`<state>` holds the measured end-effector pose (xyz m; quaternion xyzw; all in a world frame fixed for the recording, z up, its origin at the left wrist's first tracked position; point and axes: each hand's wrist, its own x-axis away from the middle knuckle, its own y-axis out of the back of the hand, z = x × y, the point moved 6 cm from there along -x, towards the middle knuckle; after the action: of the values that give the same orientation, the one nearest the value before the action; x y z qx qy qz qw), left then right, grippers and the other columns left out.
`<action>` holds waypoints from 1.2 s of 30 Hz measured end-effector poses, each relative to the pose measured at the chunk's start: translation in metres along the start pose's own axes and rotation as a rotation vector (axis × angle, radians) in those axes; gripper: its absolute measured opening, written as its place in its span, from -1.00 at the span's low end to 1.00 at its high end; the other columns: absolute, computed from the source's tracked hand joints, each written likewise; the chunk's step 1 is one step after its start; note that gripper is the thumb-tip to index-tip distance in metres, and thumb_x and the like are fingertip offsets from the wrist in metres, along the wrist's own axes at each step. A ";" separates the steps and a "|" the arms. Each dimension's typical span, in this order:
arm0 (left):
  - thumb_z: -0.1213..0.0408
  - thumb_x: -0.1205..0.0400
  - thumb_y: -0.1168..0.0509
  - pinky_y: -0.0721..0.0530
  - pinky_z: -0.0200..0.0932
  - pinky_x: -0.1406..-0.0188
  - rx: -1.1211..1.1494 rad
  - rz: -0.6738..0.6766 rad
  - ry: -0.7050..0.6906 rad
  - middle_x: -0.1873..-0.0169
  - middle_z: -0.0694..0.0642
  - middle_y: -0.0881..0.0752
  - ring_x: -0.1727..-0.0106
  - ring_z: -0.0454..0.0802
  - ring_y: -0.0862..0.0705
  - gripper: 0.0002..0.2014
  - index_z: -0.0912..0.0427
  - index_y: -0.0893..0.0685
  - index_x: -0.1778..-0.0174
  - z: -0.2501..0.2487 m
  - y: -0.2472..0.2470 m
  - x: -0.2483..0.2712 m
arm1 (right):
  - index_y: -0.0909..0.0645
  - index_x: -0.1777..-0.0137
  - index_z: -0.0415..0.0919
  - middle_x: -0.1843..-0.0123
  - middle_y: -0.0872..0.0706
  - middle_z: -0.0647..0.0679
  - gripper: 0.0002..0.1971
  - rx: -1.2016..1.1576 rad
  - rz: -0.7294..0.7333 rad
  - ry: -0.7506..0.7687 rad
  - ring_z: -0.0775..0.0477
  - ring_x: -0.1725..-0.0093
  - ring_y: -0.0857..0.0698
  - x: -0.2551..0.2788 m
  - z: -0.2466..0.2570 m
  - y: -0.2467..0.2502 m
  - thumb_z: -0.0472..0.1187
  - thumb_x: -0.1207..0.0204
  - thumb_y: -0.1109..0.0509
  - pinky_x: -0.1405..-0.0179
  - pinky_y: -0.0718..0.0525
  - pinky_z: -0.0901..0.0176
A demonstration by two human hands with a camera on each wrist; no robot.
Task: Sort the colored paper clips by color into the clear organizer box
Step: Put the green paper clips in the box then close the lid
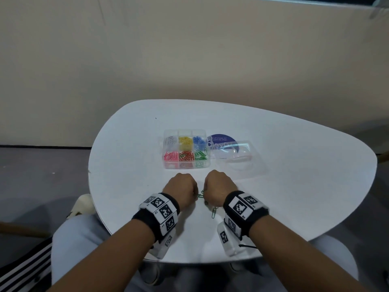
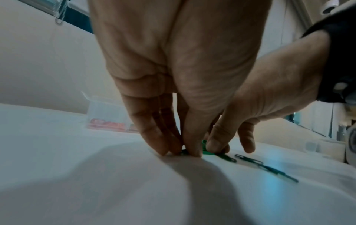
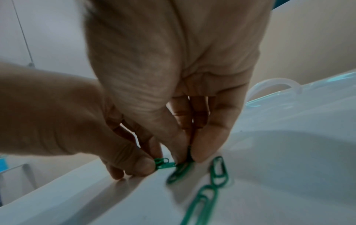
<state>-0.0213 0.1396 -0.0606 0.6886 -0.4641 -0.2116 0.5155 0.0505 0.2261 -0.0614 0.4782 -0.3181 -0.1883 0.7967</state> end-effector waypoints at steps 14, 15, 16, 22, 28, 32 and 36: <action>0.21 -0.59 -0.26 -0.51 -0.11 0.28 -0.254 0.135 -0.144 0.16 0.21 -0.70 0.16 0.18 -0.67 -0.84 0.22 -0.66 0.16 -0.014 -0.003 -0.003 | -0.62 0.34 -0.12 0.15 -0.80 -0.09 -0.84 -0.194 0.019 0.026 -0.08 0.12 -0.76 0.000 -0.004 0.013 -0.40 -0.33 -0.43 0.10 -0.74 0.13; 0.21 -0.55 -0.29 -0.49 -0.14 0.33 -0.227 0.162 -0.124 0.28 0.18 -0.68 0.25 0.15 -0.63 -0.85 0.19 -0.64 0.27 -0.011 -0.004 -0.004 | -0.64 0.34 -0.15 0.19 -0.80 -0.08 -0.86 -0.247 -0.003 0.031 -0.05 0.16 -0.76 -0.001 -0.005 0.020 -0.38 -0.35 -0.46 0.10 -0.74 0.13; 0.20 -0.50 -0.31 -0.46 -0.18 0.40 -0.196 0.185 -0.103 0.38 0.15 -0.64 0.35 0.11 -0.58 -0.83 0.19 -0.61 0.36 -0.007 -0.004 -0.006 | -0.65 0.33 -0.17 0.21 -0.78 -0.06 -0.87 -0.307 -0.029 0.039 -0.01 0.20 -0.73 -0.005 -0.006 0.029 -0.36 -0.37 -0.50 0.12 -0.72 0.13; 0.16 -0.38 -0.40 -0.44 -0.25 0.48 -0.086 0.207 -0.055 0.49 0.13 -0.62 0.46 0.05 -0.49 -0.77 0.31 -0.67 0.38 -0.002 -0.002 -0.012 | -0.56 0.36 -0.25 0.31 -0.62 -0.19 -0.82 -0.509 -0.196 0.014 -0.08 0.29 -0.64 -0.053 0.002 0.087 -0.35 -0.35 -0.53 0.11 -0.81 -0.29; 0.19 -0.37 -0.48 -0.47 -0.28 0.44 -0.019 0.124 -0.060 0.46 -0.08 -0.64 0.38 -0.08 -0.60 -0.84 0.07 -0.62 0.43 -0.006 0.011 -0.012 | -0.57 0.37 -0.29 0.37 -0.53 -0.19 -0.72 -0.536 -0.191 0.020 -0.06 0.36 -0.56 -0.062 -0.002 0.083 -0.19 -0.43 -0.57 0.14 -0.79 -0.16; 0.27 -0.40 -0.54 -0.59 -0.26 0.31 0.295 -0.042 0.030 0.50 -0.12 -0.69 0.44 -0.21 -0.62 -0.88 0.17 -0.75 0.40 0.002 0.042 -0.029 | -0.67 0.29 -0.43 0.38 -0.69 -0.07 -0.72 -0.630 -0.291 0.008 0.06 0.39 -0.61 -0.045 -0.031 0.081 -0.19 -0.45 -0.57 0.17 -0.72 -0.01; 0.23 -0.48 -0.51 -0.76 -0.18 0.21 0.582 -0.174 0.151 0.49 0.00 -0.78 0.42 -0.12 -0.71 -0.83 0.18 -0.78 0.41 0.010 0.061 -0.061 | -0.70 0.35 -0.18 0.47 -0.66 0.13 -0.81 -0.690 -0.274 -0.008 0.13 0.39 -0.64 -0.022 -0.053 0.071 -0.19 -0.44 -0.59 0.25 -0.60 0.17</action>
<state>-0.0840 0.1846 -0.0208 0.8580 -0.4051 -0.0614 0.3097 0.0704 0.3073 -0.0239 0.2189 -0.1720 -0.3911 0.8772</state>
